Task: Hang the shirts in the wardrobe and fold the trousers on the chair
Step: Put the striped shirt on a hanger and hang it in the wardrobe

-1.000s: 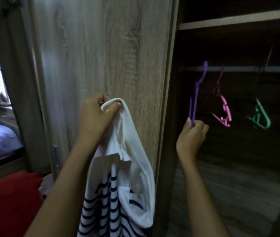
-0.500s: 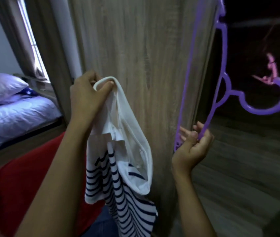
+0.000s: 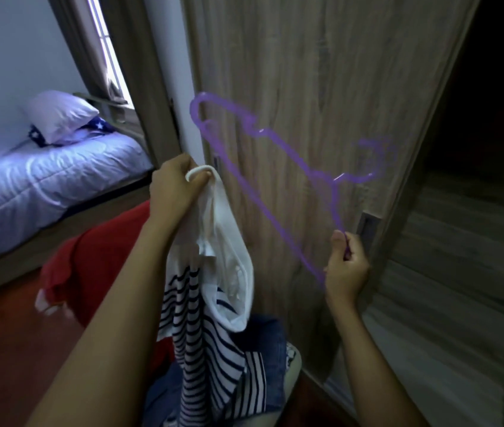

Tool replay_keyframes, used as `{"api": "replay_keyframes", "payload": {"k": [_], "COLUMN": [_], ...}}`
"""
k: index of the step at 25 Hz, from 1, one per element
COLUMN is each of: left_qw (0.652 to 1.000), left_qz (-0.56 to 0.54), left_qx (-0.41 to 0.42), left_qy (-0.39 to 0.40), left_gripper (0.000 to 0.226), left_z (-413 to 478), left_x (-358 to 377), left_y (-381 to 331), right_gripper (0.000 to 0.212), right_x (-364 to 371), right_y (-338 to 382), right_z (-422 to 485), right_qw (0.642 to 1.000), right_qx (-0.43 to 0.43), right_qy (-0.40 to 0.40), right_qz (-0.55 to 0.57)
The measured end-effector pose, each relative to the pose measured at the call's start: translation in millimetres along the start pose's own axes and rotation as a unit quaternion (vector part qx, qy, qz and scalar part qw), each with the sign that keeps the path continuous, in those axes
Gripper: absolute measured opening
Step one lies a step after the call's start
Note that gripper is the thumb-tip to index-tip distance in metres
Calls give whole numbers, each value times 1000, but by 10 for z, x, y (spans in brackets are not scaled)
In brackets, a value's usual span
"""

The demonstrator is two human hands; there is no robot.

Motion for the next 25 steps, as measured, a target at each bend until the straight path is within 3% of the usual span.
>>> {"api": "replay_keyframes", "payload": {"k": [3, 8, 12, 19, 25], "left_qw": [1000, 997, 994, 986, 981], "left_qz": [24, 60, 111, 151, 144], "left_qx": [-18, -46, -17, 70, 108], "left_qy": [7, 3, -4, 11, -69], "left_gripper": [37, 29, 24, 17, 29], "left_z": [11, 86, 128, -94, -282], "left_x": [17, -42, -20, 197, 90], "left_y": [258, 484, 400, 38, -308], "right_gripper": [62, 63, 66, 47, 35], "right_x": [18, -60, -147, 170, 434], "right_y": [-59, -236, -260, -91, 332], "right_z": [-96, -205, -176, -97, -32], "right_qw": [996, 983, 971, 944, 934], "right_qx": [-44, -71, -130, -228, -249], "right_qy": [33, 75, 84, 128, 108], "right_qz": [-65, -149, -182, -203, -231]}}
Point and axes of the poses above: each hand's wrist, its own z-axis towards the middle knuckle, its own x-axis out of the palm, y = z × x, the point moved 9 cm from there along z, towards the middle knuckle, and after that the axes turned 15 degrees about -x, right-handed, at the moved point
